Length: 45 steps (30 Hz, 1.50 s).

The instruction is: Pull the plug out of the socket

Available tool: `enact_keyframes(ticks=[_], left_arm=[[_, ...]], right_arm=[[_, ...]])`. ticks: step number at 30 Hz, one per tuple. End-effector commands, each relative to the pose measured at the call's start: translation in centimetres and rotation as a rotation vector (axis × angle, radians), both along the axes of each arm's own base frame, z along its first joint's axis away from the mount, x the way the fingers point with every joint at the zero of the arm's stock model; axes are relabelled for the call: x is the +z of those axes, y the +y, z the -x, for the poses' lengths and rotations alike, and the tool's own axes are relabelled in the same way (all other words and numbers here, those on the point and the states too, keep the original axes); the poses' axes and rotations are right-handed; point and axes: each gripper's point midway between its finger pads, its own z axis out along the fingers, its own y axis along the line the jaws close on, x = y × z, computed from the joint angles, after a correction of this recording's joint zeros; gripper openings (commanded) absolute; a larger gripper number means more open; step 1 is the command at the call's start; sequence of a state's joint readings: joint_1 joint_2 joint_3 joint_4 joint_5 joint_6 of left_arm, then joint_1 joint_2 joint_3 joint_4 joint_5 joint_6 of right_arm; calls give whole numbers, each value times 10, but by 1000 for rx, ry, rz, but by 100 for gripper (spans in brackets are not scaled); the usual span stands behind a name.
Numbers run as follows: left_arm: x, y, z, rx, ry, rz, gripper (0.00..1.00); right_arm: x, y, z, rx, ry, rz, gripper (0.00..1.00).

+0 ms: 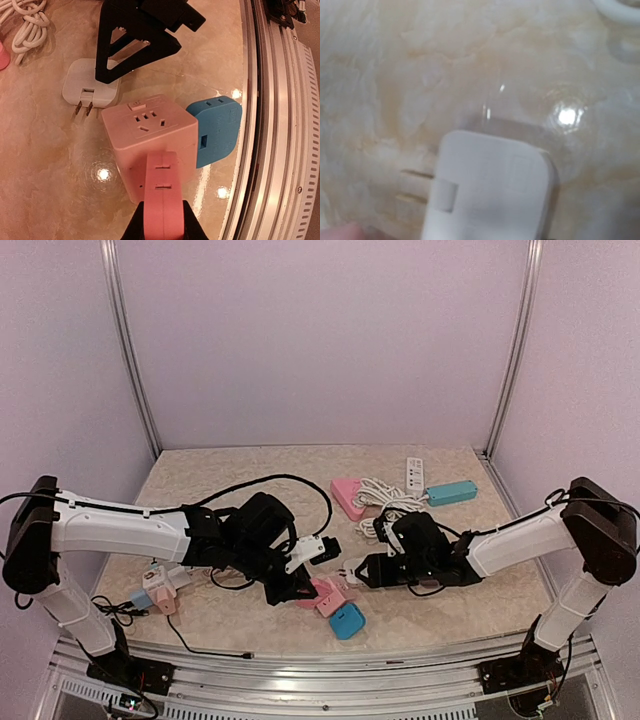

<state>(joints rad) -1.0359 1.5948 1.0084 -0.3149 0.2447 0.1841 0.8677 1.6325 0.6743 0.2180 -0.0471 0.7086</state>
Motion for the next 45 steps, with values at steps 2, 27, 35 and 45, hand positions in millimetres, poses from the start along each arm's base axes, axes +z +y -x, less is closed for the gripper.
enact_keyframes(ticks=[2,27,35,45], left_arm=[[-6,5,4,-2,13,-47,0],[39,8,-16,38,68,109,0],[37,7,-13,31,74,105,0],[32,8,-13,24,106,87,0]], right_arm=[[-1,-5,-2,-18,-18,5,63],[84,52,79,237,-12,-328,86],[64,57,78,211,-12,-273,88],[37,46,81,216,0,-242,87]])
